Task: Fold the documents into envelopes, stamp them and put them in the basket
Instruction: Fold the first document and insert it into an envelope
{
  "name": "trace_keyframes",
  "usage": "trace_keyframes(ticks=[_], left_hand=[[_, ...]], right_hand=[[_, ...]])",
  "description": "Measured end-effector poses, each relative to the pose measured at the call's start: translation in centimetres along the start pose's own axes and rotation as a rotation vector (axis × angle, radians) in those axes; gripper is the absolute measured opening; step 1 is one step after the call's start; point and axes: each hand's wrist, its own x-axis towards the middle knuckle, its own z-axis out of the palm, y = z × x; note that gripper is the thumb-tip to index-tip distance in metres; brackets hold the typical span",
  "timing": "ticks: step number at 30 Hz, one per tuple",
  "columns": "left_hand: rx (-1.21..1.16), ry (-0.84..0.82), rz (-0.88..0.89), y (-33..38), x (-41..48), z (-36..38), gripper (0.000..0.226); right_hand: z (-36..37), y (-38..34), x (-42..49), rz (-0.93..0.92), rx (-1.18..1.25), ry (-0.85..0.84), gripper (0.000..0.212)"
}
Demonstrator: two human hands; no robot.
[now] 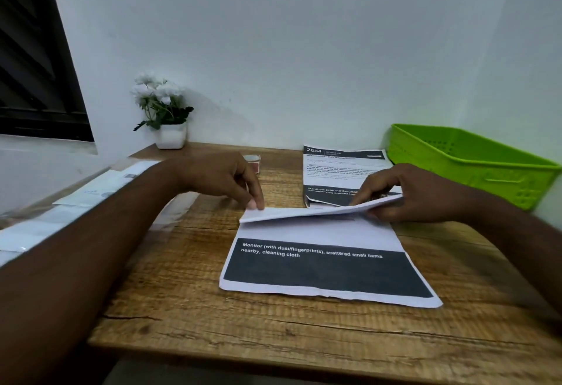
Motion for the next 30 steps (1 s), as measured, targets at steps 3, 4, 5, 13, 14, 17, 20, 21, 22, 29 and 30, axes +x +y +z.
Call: trace_keyframes(ticks=[3,4,5,13,14,17,20,21,22,29,30], left_hand=[[-0.001,0.015,-0.058,0.6,0.0,0.2,0.024],[0.006,0.008,-0.073,0.8,0.1,0.4,0.031],[0.007,-0.005,-0.091,0.8,0.3,0.6,0.039],[0.033,-0.040,-0.132,1.5,0.9,1.4,0.043],[0.037,-0.048,-0.134,1.6,0.9,1.5,0.040],[0.034,-0.040,-0.137,1.9,0.8,1.5,0.039],[0.030,-0.024,-0.126,2.2,0.6,1.4,0.038],[0.034,-0.027,-0.121,2.3,0.6,1.4,0.036],[0.041,-0.029,-0.116,2.4,0.5,1.3,0.033],[0.015,-0.002,-0.121,3.2,-0.1,1.0,0.026],[0.011,-0.003,-0.131,3.3,-0.2,1.0,0.024]], right_hand=[[-0.1,-0.1,0.0,0.021,-0.008,-0.041,0.031],[-0.1,-0.3,-0.1,0.030,-0.013,-0.052,0.029],[-0.1,-0.5,-0.1,0.035,-0.024,-0.063,0.029],[0.1,-1.4,-0.2,0.039,0.018,-0.133,0.030],[0.2,-1.4,-0.1,0.047,0.000,-0.133,0.031],[0.4,-1.1,0.1,0.063,-0.047,-0.122,0.039],[0.7,-1.0,0.2,0.058,-0.075,-0.101,0.051],[0.7,-1.0,0.2,0.053,-0.078,-0.088,0.053],[0.7,-1.0,0.2,0.049,-0.079,-0.075,0.054],[0.5,-0.8,0.2,0.044,-0.083,-0.031,0.048],[0.5,-0.9,0.2,0.041,-0.080,-0.028,0.044]])
